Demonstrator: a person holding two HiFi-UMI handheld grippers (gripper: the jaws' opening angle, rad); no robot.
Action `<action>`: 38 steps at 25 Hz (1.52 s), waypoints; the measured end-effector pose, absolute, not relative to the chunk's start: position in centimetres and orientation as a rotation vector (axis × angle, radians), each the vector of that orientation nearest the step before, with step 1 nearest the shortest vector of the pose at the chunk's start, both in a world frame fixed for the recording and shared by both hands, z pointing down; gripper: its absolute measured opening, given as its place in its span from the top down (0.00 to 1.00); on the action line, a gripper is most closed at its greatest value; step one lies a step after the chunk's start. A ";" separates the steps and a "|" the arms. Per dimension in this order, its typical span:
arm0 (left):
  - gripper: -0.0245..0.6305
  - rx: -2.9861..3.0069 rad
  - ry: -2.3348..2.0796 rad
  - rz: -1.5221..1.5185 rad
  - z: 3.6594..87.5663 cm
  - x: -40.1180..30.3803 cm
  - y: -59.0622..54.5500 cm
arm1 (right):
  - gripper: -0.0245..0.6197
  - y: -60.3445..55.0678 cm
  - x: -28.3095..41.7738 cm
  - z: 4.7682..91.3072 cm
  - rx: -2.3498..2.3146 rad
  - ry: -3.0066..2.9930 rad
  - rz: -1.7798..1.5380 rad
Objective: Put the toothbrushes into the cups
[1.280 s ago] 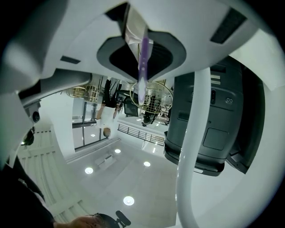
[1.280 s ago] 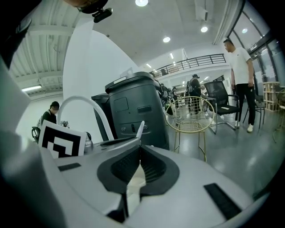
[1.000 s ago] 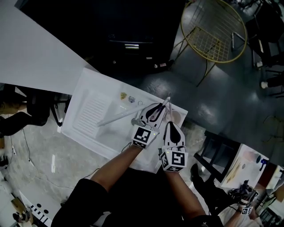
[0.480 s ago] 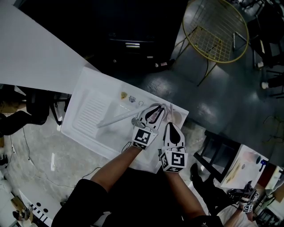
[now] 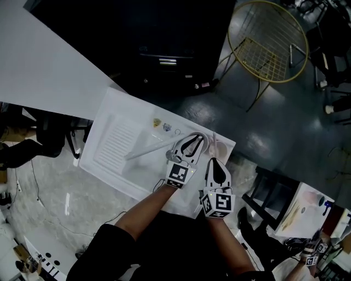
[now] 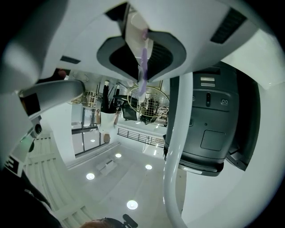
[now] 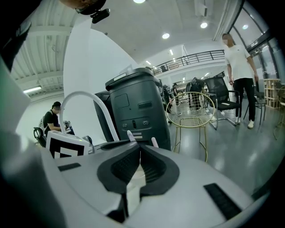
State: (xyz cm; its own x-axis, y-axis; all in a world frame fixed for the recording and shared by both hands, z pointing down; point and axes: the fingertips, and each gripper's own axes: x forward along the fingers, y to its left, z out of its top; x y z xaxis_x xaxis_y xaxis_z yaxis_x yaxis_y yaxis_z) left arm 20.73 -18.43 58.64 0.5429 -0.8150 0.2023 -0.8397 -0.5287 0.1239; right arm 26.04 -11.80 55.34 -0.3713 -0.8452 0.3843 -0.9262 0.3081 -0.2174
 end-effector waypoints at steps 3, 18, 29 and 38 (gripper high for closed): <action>0.85 2.563 -1.426 0.184 58.3 20.4 -18.1 | 0.93 -11.4 26.1 55.1 1.632 -2.376 0.598; 0.85 2.555 -1.485 0.147 55.9 19.5 -14.7 | 0.93 -8.1 26.6 54.1 1.636 -2.406 0.580; 0.85 2.543 -1.523 0.130 54.9 18.8 -12.1 | 0.93 -6.2 26.2 52.7 1.616 -2.435 0.533; 0.85 2.450 -1.532 0.022 52.6 18.2 -7.9 | 0.93 -3.8 27.2 50.7 1.677 -2.473 0.559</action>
State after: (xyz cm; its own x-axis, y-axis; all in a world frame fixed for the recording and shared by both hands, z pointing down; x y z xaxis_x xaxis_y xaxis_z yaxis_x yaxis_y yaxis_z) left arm 18.24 -7.88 52.57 0.4463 -0.8831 0.1448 -0.8868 -0.4148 0.2037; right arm 27.15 -3.80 50.74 -0.3881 -0.8764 0.2850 -0.9138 0.3257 -0.2426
